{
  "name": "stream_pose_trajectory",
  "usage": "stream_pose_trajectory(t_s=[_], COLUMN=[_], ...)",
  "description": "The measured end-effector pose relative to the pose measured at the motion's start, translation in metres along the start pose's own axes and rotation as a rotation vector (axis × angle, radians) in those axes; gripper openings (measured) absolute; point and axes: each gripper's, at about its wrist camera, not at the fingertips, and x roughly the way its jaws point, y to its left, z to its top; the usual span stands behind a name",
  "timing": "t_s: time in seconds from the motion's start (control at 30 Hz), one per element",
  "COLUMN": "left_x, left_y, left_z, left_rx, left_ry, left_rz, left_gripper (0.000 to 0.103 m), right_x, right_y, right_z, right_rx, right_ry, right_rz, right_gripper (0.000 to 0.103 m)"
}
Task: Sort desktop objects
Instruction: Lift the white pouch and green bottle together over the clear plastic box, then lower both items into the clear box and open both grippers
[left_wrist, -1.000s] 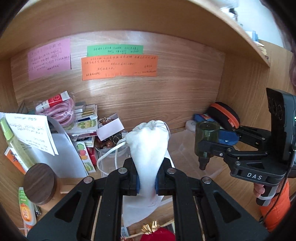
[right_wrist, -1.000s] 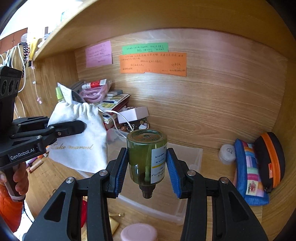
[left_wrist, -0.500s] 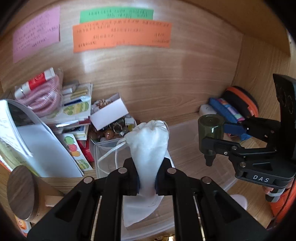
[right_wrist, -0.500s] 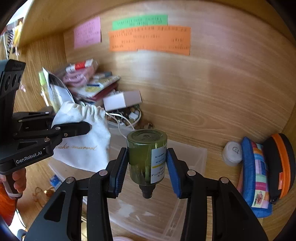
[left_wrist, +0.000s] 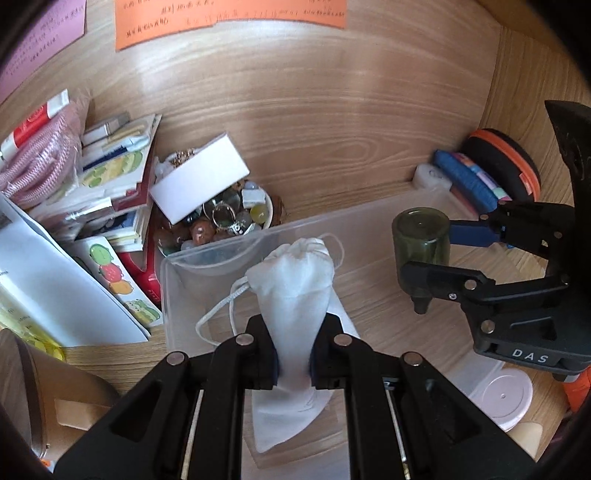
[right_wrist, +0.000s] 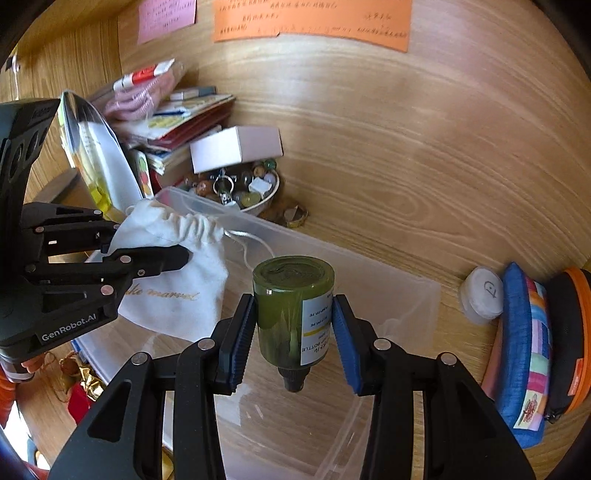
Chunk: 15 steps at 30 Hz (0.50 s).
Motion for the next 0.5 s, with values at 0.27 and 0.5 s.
stream_pose_trajectory(t_s=[0.27,0.5], left_x=[0.008,0.015], left_y=[0.004,0.005], left_z=[-0.001,-0.003], left_rx=[0.007,0.019], left_ry=[0.046,0.064], left_rz=[-0.006,0.019], left_gripper=[0.011,0.013], right_x=[0.017,0.030], right_y=[0.010,0.013], right_z=[0.001,-0.001], right_rx=[-0.050,-0.058], right_ry=[0.071,0.119], right_rz=[-0.006,-0.006], right_gripper=[0.038,0.038])
